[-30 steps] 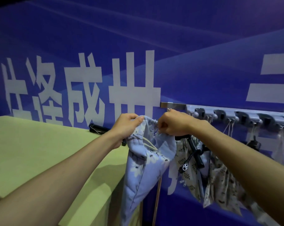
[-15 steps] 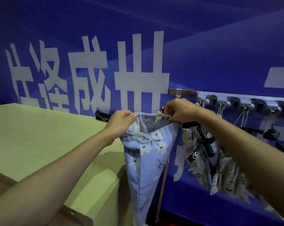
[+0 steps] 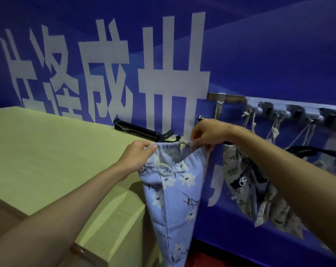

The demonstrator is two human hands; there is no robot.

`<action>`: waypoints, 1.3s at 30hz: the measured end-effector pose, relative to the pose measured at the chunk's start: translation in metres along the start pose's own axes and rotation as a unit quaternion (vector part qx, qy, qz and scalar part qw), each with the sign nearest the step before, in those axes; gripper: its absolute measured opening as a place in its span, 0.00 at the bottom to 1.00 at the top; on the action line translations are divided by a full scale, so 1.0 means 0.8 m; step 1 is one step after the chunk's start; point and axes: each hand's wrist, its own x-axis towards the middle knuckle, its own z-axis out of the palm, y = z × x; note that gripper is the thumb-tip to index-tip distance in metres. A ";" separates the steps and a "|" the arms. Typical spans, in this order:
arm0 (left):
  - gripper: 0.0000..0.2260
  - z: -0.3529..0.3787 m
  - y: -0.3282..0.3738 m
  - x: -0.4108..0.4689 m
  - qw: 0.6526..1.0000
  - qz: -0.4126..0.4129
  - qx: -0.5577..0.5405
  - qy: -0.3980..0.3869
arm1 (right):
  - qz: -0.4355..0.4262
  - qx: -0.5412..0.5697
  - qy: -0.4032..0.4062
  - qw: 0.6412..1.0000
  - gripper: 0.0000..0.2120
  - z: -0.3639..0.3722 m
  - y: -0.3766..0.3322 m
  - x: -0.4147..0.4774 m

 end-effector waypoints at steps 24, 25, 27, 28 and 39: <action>0.20 0.017 -0.130 0.041 0.995 -0.073 -0.051 0.054 | 0.037 -0.098 0.018 0.994 0.28 0.142 -0.010 0.333; 0.19 0.017 -0.131 0.042 0.996 -0.065 -0.044 0.052 | 0.036 -0.110 0.019 0.993 0.28 0.143 -0.009 0.337; 0.19 0.018 -0.131 0.042 0.997 -0.053 -0.038 0.049 | 0.037 -0.134 0.016 0.990 0.26 0.143 -0.007 0.339; 0.19 0.018 -0.132 0.042 0.997 -0.050 -0.035 0.050 | 0.039 -0.140 0.009 0.989 0.23 0.142 -0.008 0.338; 0.18 0.012 -0.128 0.029 0.998 -0.019 -0.049 0.044 | 0.010 -0.143 -0.012 0.990 0.13 0.104 -0.061 0.268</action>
